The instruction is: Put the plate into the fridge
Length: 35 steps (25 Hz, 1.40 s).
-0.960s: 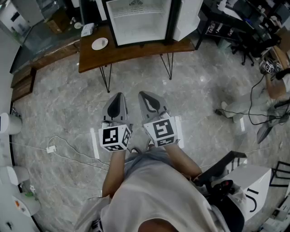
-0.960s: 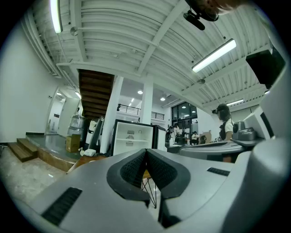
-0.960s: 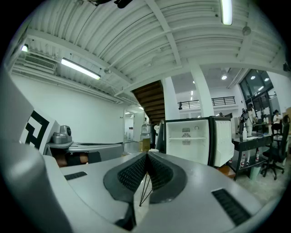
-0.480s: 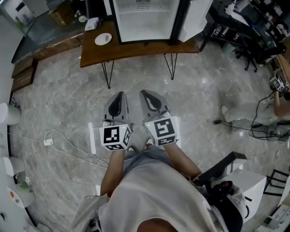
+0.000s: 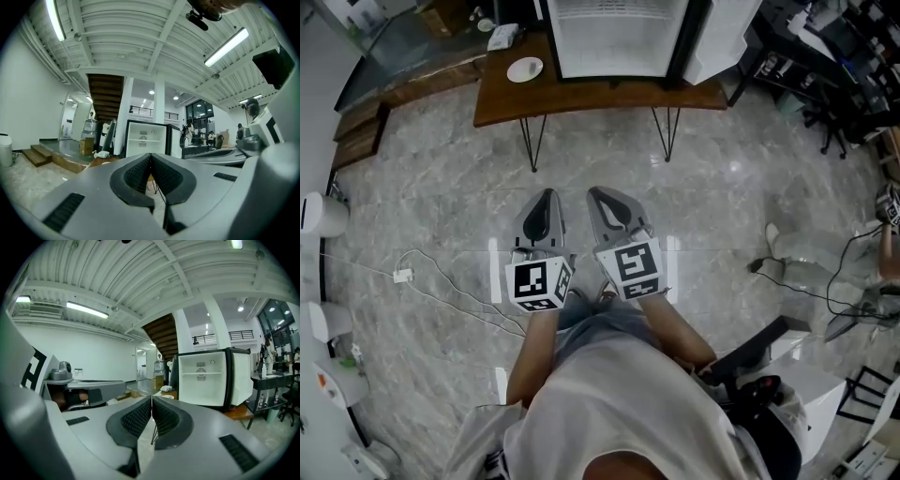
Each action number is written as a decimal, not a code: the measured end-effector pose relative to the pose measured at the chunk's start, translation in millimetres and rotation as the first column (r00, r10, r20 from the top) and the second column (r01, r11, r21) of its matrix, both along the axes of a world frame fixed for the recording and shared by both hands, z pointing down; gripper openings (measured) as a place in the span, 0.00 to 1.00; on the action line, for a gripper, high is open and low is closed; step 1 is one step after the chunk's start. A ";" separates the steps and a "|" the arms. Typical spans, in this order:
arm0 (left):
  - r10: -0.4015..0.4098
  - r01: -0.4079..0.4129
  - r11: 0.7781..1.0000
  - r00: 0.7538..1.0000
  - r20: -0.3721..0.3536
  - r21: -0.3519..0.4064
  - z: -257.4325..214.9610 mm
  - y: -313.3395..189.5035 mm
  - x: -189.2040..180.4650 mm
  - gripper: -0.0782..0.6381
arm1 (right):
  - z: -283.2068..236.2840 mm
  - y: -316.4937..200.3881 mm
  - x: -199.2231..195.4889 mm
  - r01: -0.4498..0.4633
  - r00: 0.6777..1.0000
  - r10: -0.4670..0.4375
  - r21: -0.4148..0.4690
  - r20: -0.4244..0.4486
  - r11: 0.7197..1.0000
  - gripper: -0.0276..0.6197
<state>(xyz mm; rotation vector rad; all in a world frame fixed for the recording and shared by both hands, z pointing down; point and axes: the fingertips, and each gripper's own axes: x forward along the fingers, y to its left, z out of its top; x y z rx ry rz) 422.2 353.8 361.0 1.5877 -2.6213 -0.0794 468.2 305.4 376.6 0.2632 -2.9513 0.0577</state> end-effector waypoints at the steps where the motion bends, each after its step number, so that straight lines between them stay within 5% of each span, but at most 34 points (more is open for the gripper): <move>1: -0.006 0.006 1.000 1.000 -0.005 -0.007 3.0 0.7 -0.5 0.14 | 5.6 0.4 -1.3 0.006 1.000 -0.006 -0.007 -0.015 1.000 0.07; 13: -0.027 0.026 0.999 0.999 -0.030 -0.043 17.5 -1.7 -82.2 0.14 | 16.3 8.1 -91.0 0.096 0.994 -0.096 0.006 -0.060 0.995 0.07; 24: 0.027 -0.027 1.000 0.999 -0.044 0.002 -2.6 -19.5 -243.9 0.14 | 7.6 4.6 -249.6 0.102 0.986 -0.090 0.077 -0.143 0.992 0.07; 35: 0.101 -0.103 0.994 0.993 -0.063 -0.023 -4.2 3.3 -394.8 0.14 | 2.2 16.7 -398.3 -0.004 0.991 0.016 0.089 -0.129 0.996 0.07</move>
